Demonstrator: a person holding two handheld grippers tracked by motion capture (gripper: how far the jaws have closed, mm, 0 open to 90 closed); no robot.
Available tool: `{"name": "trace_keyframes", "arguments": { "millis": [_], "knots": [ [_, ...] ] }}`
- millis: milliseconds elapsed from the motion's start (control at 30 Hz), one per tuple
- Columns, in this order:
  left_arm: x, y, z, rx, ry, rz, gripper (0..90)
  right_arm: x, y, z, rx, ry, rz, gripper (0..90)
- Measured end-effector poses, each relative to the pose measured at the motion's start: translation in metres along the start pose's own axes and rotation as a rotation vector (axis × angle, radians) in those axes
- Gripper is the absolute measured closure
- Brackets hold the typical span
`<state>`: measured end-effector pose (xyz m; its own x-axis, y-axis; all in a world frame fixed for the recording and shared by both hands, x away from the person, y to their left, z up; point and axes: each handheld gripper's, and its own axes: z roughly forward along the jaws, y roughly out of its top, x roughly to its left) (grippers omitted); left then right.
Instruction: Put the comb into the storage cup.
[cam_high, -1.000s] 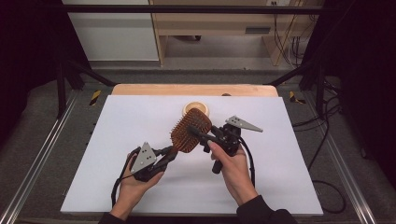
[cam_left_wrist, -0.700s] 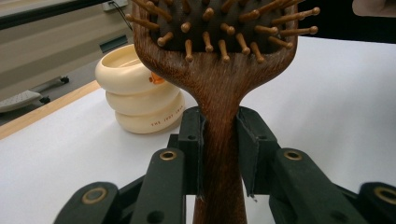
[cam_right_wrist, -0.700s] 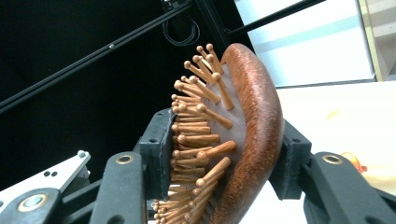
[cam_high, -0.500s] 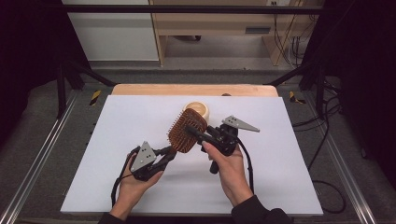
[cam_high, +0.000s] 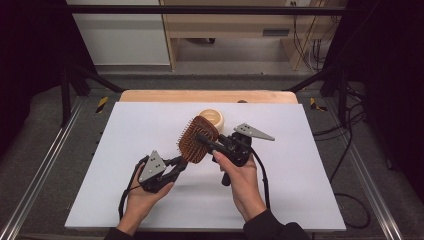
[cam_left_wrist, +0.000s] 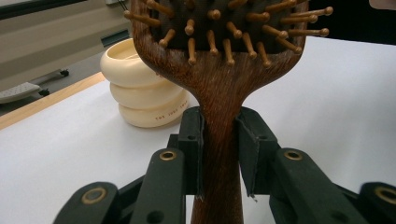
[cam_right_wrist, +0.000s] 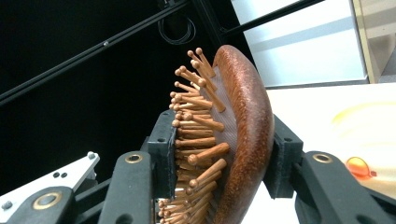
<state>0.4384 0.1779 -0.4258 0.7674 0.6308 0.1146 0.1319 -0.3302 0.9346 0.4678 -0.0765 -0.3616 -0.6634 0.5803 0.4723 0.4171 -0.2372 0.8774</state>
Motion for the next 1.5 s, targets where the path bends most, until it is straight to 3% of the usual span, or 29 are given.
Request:
{"name": "trace_keyframes", "arguments": {
  "millis": [367,467,733,867,933,1167,1300,1433,1500],
  "knots": [
    [-0.001,0.002,0.001,-0.021,0.022,-0.030,70.1,0.004,0.005,0.000,-0.015,-0.002,-0.002,55.1],
    [0.000,-0.001,0.002,-0.006,0.024,-0.052,63.0,0.005,0.010,-0.001,-0.028,-0.013,-0.011,55.0],
    [0.006,-0.003,-0.011,-0.081,0.076,-0.132,35.8,-0.008,0.033,-0.012,-0.071,-0.078,-0.021,54.7],
    [0.011,-0.008,-0.015,-0.086,0.102,-0.141,26.4,-0.018,0.042,-0.019,-0.086,-0.111,-0.016,54.6],
    [0.014,-0.009,-0.019,-0.098,0.123,-0.133,22.9,-0.023,0.045,-0.022,-0.087,-0.120,-0.014,54.5],
    [0.026,-0.019,-0.042,-0.098,0.190,-0.185,5.3,-0.034,0.051,-0.032,-0.081,-0.150,-0.012,54.4],
    [0.030,-0.037,-0.061,-0.089,0.212,-0.162,2.7,-0.037,0.054,-0.039,-0.085,-0.166,-0.014,54.3],
    [0.040,-0.042,-0.075,-0.116,0.258,-0.211,2.7,-0.040,0.057,-0.045,-0.083,-0.182,-0.037,54.3],
    [0.047,-0.043,-0.080,-0.116,0.268,-0.199,2.6,-0.042,0.057,-0.049,-0.080,-0.185,-0.039,54.2]
  ]
}}
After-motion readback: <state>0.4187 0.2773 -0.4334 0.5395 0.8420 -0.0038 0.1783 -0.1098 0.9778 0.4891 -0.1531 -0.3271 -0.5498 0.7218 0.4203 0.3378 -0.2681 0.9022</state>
